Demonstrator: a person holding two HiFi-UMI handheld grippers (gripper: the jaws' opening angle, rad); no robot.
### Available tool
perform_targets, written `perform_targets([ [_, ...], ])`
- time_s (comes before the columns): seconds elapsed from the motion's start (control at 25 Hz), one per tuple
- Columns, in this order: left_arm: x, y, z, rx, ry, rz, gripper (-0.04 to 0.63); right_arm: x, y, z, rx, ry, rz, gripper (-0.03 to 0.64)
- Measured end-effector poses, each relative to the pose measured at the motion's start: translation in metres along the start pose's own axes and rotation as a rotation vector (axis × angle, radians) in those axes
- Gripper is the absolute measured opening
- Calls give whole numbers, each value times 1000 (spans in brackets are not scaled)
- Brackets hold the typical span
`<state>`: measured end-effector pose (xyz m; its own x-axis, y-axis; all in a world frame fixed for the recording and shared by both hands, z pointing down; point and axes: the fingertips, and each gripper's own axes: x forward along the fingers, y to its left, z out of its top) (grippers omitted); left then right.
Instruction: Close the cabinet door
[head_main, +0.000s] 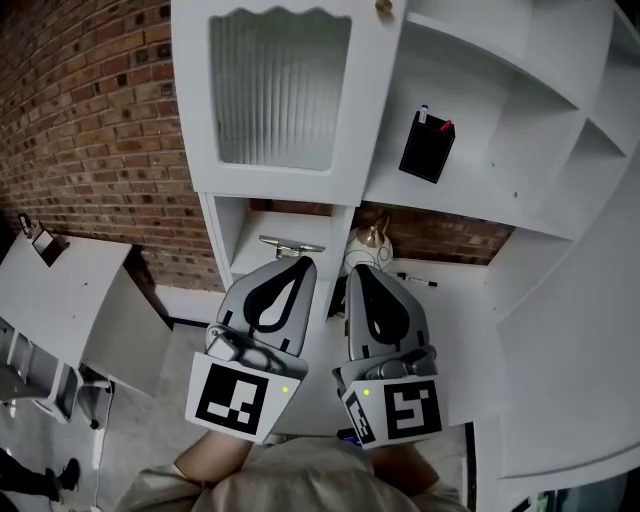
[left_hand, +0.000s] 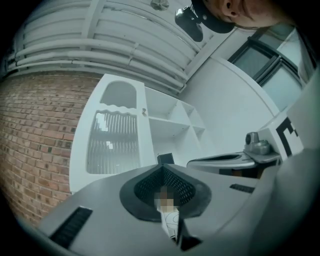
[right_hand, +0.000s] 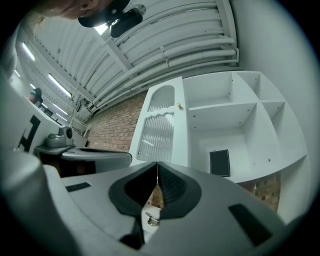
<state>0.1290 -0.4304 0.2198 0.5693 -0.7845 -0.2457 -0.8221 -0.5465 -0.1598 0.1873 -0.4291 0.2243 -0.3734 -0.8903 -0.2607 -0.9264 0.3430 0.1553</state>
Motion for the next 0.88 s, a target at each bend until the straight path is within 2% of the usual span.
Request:
perform_targets([
  [0.28,-22,-17,-15,-34,25,5,8,-29,10,-2,-28,5,7,18],
  [0.88,-27,-30,-32,-43,51,89,8,-36,8,-23,29,21,112,18],
])
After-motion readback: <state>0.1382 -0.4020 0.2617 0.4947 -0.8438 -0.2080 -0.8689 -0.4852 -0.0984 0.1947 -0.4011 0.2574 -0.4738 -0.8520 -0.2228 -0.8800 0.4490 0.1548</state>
